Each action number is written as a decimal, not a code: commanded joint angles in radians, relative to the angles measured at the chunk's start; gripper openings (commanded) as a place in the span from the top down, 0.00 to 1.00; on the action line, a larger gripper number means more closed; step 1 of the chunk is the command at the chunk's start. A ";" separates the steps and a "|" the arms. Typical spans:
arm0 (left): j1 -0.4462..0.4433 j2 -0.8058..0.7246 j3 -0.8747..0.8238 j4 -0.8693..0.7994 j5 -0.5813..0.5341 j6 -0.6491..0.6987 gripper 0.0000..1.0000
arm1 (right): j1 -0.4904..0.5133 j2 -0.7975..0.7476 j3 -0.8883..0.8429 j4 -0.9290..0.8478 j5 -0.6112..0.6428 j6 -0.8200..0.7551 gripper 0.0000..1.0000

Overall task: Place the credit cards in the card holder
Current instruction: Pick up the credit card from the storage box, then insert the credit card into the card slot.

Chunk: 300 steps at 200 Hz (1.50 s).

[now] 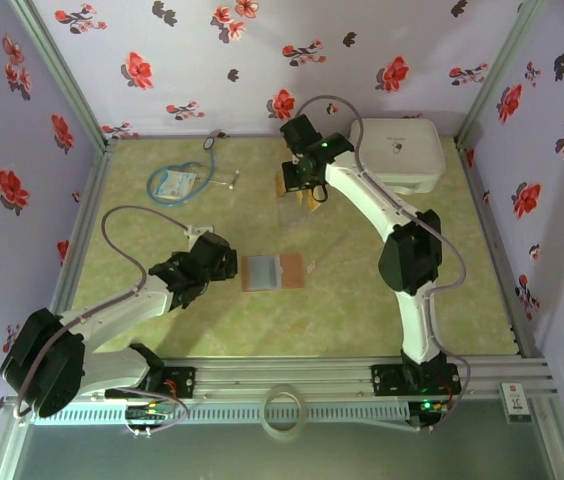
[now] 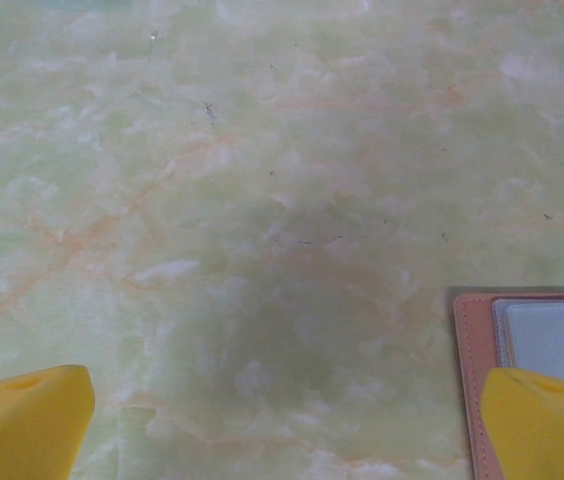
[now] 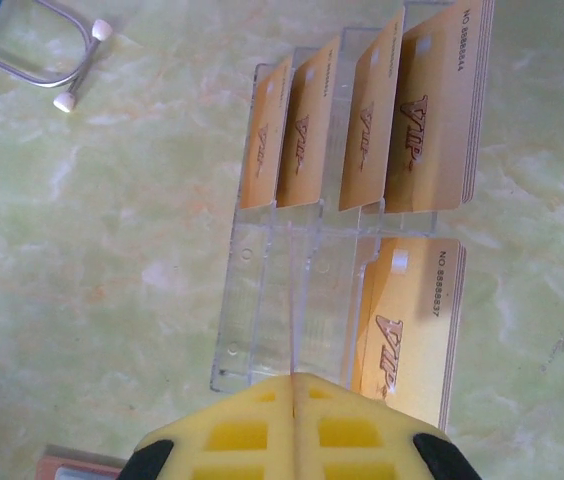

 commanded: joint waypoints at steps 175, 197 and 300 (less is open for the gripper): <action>-0.058 0.161 0.110 -0.056 0.120 0.076 0.00 | -0.004 -0.736 -1.148 0.929 -0.409 0.421 1.00; -0.071 0.170 0.106 -0.052 0.112 0.066 0.00 | -0.004 -0.770 -1.255 1.020 -0.418 0.451 1.00; -0.142 0.272 0.136 -0.067 0.030 0.078 0.00 | -0.001 -0.716 -1.531 1.380 -0.496 0.546 1.00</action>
